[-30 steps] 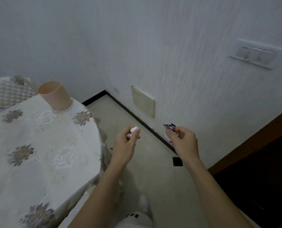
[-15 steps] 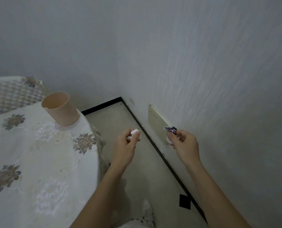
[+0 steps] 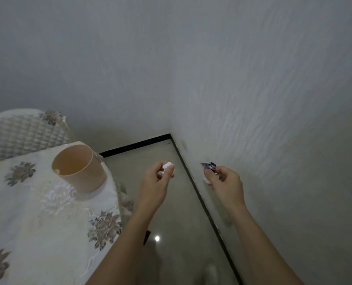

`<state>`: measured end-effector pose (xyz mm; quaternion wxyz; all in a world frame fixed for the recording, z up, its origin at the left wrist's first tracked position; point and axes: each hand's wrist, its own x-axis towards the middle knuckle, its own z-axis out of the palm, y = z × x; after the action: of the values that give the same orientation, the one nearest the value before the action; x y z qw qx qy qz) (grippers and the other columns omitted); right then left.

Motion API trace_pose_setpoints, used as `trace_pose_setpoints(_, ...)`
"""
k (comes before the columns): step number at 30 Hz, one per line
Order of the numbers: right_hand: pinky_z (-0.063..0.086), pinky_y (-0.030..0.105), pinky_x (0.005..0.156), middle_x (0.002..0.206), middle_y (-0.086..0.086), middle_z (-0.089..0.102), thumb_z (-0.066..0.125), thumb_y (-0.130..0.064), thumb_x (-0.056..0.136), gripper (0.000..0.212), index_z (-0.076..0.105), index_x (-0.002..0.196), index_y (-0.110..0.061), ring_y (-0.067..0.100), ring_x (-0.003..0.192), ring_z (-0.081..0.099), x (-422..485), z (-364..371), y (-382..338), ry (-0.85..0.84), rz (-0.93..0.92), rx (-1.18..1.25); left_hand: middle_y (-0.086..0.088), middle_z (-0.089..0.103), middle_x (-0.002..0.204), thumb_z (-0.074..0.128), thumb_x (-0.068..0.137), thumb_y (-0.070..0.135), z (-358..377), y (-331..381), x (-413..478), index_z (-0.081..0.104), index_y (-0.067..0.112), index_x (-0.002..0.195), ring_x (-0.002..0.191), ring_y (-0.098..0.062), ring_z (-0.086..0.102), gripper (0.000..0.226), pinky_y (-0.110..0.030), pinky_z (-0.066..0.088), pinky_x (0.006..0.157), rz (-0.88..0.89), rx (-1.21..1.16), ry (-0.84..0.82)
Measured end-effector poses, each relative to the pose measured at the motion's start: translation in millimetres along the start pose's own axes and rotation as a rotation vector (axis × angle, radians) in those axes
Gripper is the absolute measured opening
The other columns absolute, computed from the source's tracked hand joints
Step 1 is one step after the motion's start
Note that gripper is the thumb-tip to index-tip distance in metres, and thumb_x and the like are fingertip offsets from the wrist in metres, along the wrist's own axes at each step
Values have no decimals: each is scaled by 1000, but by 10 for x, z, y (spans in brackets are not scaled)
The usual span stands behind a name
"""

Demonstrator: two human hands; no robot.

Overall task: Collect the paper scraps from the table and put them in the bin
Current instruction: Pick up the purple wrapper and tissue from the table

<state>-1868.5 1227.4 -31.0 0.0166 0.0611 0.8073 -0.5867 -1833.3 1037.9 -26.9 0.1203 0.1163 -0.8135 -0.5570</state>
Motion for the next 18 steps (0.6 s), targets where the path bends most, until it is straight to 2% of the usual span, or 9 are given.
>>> trace_pose_setpoints(2, 57, 48, 72, 68, -5, 73, 70, -38, 83, 15, 72, 72, -27, 21, 74, 71, 270, 168, -55, -43, -15, -7, 4, 68, 76, 56, 98, 34, -39, -75, 231, 63, 31, 84, 62, -19, 56, 16, -44, 50, 61, -17, 1, 43)
trace_pose_setpoints(4, 57, 46, 72, 69, -6, 73, 70, -31, 86, 17, 72, 69, -26, 22, 73, 71, 553, 365, -125, -94, -36, -6, 5, 69, 75, 57, 98, 33, -93, -153, 472, 63, 32, 84, 61, -16, 56, 15, -42, 49, 60, -39, 3, 91)
trace_pose_setpoints(7, 54, 41, 66, 64, -7, 71, 70, -25, 87, 20, 70, 68, -22, 13, 61, 65, 1005, 691, -244, -196, -57, 0, 6, 69, 73, 58, 97, 33, -191, -249, 849, 63, 34, 82, 60, -13, 55, 15, -37, 47, 59, -78, 13, 169)
trace_pose_setpoints(9, 44, 32, 59, 58, -10, 66, 69, -25, 87, 22, 68, 65, -20, 5, 53, 55, 1347, 947, -314, -264, -74, 6, 6, 69, 74, 58, 97, 34, -278, -315, 1121, 63, 32, 83, 61, -13, 56, 16, -40, 49, 60, -98, 32, 224)
trace_pose_setpoints(11, 39, 28, 60, 56, -11, 63, 70, -25, 87, 24, 66, 64, -19, 3, 51, 51, 1701, 1242, -414, -331, -100, 20, 4, 69, 75, 57, 97, 35, -385, -394, 1417, 64, 29, 83, 60, -12, 55, 17, -41, 49, 60, -109, 40, 287)
trace_pose_setpoints(15, 39, 27, 58, 53, -13, 61, 69, -23, 89, 28, 65, 62, -19, 1, 49, 49, 2338, 1858, -708, -494, -156, 20, -1, 61, 68, 56, 98, 38, -621, -467, 1972, 62, 22, 80, 54, -5, 45, 25, -29, 38, 55, -167, 108, 407)
trace_pose_setpoints(18, 38, 27, 57, 53, -14, 61, 70, -25, 88, 29, 64, 60, -22, 1, 49, 49, 2647, 2306, -932, -610, -202, 0, 1, 60, 66, 55, 98, 37, -825, -481, 2258, 63, 23, 81, 54, -7, 47, 24, -24, 37, 54, -225, 133, 506)
